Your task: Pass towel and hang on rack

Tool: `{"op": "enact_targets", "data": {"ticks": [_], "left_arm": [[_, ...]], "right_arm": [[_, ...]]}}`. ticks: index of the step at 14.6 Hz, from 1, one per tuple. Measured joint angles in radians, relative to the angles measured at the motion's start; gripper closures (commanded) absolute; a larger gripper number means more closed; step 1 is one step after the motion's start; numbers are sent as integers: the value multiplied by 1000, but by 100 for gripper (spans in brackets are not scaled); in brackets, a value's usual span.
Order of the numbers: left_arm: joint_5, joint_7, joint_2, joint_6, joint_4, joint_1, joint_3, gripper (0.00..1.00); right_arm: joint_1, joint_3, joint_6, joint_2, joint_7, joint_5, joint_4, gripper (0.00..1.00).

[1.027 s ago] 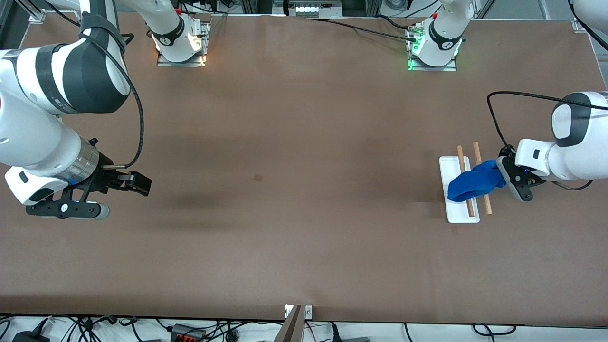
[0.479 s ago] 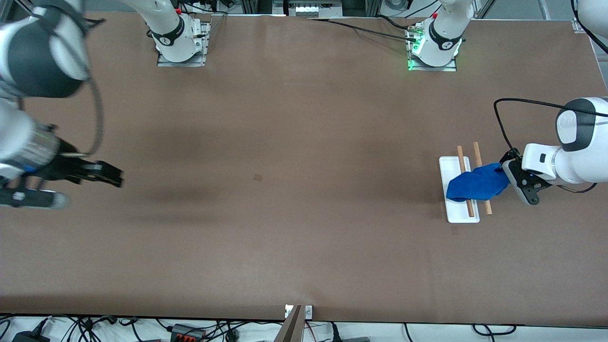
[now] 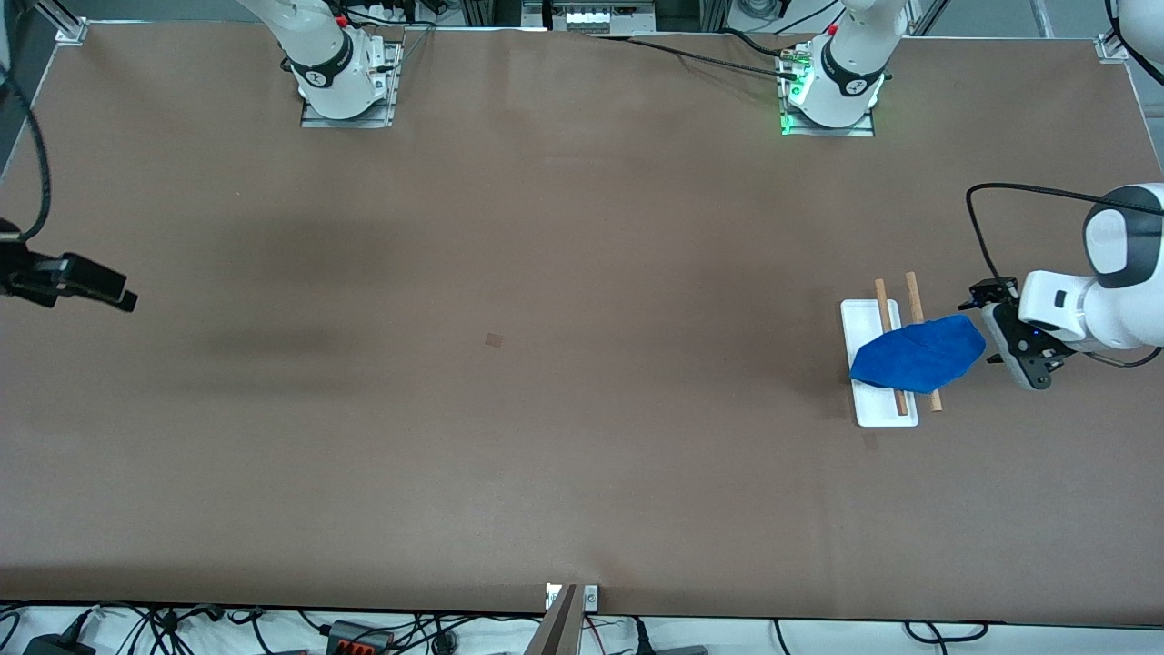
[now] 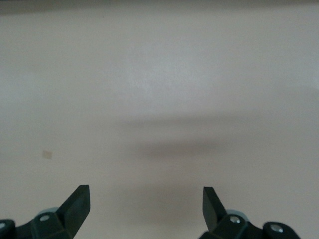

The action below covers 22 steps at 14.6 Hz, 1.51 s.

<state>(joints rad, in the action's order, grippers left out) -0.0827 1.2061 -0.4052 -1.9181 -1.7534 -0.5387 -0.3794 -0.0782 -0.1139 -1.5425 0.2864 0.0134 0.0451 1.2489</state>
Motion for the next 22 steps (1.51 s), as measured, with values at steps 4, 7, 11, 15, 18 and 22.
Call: {"op": "enact_targets", "data": {"ticks": [4, 7, 11, 15, 18, 22], "left_arm": [[0, 14, 7, 45, 27, -16, 0, 0], [0, 9, 21, 156, 106, -16, -1, 0], [0, -65, 31, 234, 196, -18, -1, 0], [8, -200, 32, 305, 300, -17, -13, 0], [11, -281, 34, 389, 384, 4, -22, 0], [14, -535, 48, 418, 431, 67, -25, 0]], "right_arm": [[-12, 6, -38, -82, 0, -16, 145, 0], [-12, 6, -129, -195, 0, -17, 332, 0], [-12, 6, -215, -288, 0, -21, 503, 0], [-11, 5, -233, -314, 0, -47, 474, 0], [-7, -1, -192, -322, -2, -48, 436, 0], [-7, -1, -130, -322, -3, -48, 409, 0]]}}
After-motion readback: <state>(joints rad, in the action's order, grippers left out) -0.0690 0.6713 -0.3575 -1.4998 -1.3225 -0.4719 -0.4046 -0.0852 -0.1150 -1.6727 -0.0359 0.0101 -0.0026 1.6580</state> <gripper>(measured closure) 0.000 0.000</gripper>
